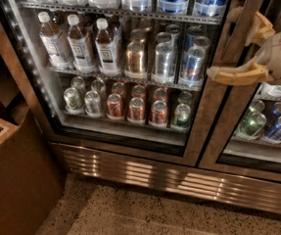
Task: Open left fridge door
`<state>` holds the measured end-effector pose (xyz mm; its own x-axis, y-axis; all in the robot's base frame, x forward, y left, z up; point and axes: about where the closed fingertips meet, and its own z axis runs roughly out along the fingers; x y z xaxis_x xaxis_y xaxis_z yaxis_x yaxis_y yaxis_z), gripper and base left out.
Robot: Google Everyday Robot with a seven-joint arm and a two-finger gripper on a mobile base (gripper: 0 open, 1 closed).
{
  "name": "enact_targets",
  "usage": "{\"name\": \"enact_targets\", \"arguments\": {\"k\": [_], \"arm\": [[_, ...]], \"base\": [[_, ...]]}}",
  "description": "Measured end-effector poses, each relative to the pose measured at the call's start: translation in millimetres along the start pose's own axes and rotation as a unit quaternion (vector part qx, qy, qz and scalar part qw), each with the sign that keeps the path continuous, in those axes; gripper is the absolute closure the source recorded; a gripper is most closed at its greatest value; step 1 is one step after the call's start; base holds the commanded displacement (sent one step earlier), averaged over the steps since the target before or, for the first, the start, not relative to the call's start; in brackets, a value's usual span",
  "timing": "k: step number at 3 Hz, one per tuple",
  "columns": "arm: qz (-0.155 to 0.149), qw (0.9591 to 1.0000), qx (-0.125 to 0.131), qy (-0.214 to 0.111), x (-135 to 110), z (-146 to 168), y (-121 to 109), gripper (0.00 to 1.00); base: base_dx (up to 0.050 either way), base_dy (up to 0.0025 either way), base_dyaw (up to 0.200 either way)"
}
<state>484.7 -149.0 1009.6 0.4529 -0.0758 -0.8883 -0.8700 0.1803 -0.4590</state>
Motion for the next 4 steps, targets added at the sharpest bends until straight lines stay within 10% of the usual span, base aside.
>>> {"name": "enact_targets", "arguments": {"k": [2,4], "arm": [[0.0,1.0,0.0,0.0,1.0,-4.1,-3.3,0.89],[0.0,1.0,0.0,0.0,1.7,-8.4,-8.5,1.0]], "base": [[0.0,0.0,0.0],[0.0,0.0,0.0]]}}
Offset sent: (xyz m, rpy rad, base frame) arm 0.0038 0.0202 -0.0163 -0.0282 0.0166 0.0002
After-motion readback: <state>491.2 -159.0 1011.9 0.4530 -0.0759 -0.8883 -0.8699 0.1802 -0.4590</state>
